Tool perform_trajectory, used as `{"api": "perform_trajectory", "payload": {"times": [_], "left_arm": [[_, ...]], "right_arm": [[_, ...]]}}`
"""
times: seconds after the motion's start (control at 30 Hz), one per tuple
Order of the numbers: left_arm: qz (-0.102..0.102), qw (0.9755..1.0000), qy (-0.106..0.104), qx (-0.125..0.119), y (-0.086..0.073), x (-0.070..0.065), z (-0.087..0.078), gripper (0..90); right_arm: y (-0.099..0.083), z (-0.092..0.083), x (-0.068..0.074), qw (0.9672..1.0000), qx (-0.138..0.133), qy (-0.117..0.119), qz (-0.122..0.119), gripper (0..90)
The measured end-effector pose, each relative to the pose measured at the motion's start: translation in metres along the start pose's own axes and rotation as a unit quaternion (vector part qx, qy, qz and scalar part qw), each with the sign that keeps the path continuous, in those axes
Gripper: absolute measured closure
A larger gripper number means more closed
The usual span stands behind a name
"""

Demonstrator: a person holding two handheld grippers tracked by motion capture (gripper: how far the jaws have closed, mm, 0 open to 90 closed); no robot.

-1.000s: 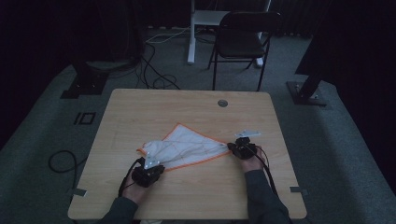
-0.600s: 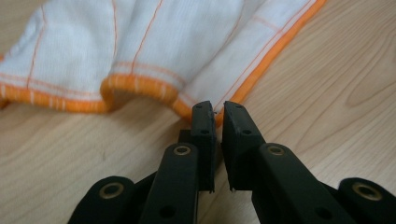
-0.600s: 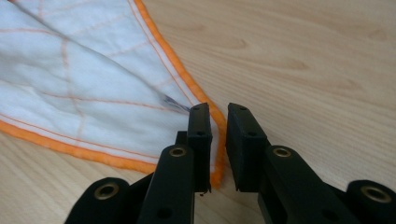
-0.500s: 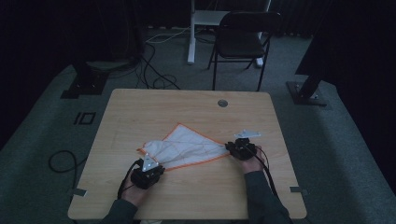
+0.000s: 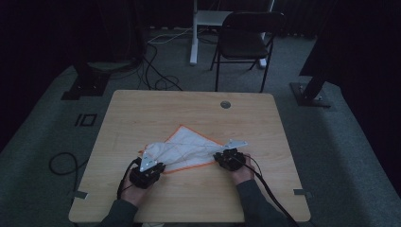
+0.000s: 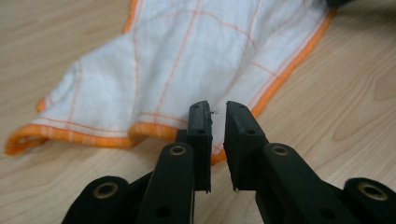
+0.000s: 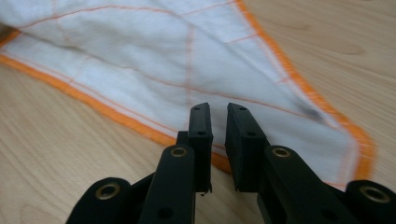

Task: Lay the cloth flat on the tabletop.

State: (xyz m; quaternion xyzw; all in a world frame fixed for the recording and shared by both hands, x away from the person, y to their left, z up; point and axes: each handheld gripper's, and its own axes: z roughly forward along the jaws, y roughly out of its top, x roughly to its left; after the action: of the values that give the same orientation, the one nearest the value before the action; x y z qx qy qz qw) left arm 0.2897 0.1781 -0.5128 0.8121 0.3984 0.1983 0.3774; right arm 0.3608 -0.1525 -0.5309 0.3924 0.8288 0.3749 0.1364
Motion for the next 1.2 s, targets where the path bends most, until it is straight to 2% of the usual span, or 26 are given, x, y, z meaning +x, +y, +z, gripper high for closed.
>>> {"api": "perform_trajectory", "payload": {"times": [0.07,0.2,0.33,0.5,0.63,0.93,1.2], "left_arm": [[0.004,1.0,0.004,-0.004,0.002,0.003,-0.003,81.9],[-0.01,0.9996,0.019,-0.018,0.006,0.015,-0.01,82.2],[-0.025,0.9988,0.038,-0.02,0.008,0.031,-0.013,82.2],[-0.04,0.9972,0.061,-0.017,0.01,0.051,-0.009,82.2],[-0.054,0.996,0.07,-0.012,0.01,0.063,-0.003,82.2],[-0.067,0.9943,0.083,0.011,0.008,0.077,0.017,80.9],[-0.072,0.9933,0.083,0.036,0.003,0.082,0.032,80.1]], "right_arm": [[0.0,0.004,0.004,1.0,0.004,0.004,-0.005,80.7],[0.002,0.01,0.008,0.9999,0.007,0.005,-0.008,80.2],[0.001,0.015,0.009,0.9999,0.011,0.004,-0.007,78.9],[0.001,0.013,0.009,0.9998,0.017,0.005,-0.012,79.4],[0.0,0.012,0.009,0.9997,0.019,0.004,-0.014,79.9],[-0.004,0.006,0.005,0.9996,0.023,0.008,-0.012,81.4],[-0.006,0.003,0.0,0.9995,0.027,0.008,-0.013,81.6]]}}
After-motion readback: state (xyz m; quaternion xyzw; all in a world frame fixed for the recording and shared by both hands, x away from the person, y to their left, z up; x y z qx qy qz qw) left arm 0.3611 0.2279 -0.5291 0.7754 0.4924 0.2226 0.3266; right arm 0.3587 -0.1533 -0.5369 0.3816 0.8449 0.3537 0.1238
